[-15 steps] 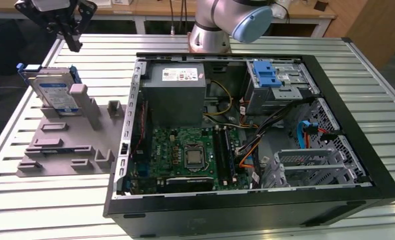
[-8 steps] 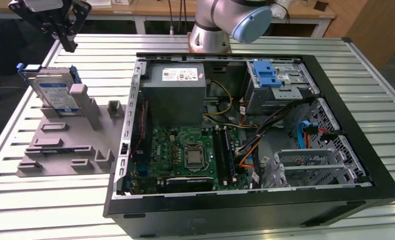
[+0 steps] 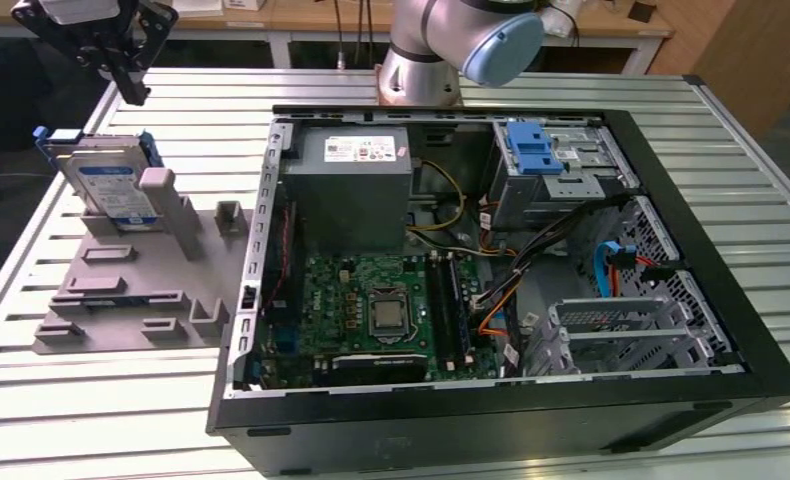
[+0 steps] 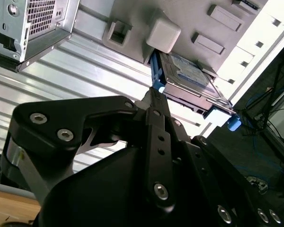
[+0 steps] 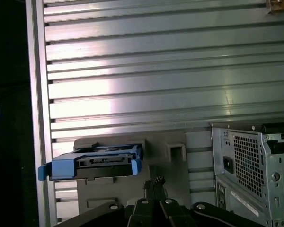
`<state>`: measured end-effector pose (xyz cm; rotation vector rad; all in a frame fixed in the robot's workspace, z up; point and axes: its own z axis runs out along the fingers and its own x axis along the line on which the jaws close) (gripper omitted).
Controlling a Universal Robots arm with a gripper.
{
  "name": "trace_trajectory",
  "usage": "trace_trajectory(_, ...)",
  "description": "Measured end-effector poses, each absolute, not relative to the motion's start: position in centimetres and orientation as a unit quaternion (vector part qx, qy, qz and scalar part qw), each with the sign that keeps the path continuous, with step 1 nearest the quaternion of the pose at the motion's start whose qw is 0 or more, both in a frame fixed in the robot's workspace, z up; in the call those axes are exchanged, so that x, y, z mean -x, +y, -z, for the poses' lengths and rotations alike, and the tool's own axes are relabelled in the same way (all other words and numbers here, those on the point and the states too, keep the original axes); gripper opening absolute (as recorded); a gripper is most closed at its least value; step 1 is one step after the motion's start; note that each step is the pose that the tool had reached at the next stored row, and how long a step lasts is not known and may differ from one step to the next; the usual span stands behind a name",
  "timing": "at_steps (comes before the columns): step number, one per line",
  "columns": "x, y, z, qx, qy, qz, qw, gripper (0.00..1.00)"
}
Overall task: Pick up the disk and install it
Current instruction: 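Reach for the disk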
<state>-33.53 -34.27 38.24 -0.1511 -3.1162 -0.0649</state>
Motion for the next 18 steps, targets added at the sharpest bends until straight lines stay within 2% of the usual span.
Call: trace_trajectory(18,36.7,-34.3,-38.1,0.048,-0.999,0.021,0.011,0.11)
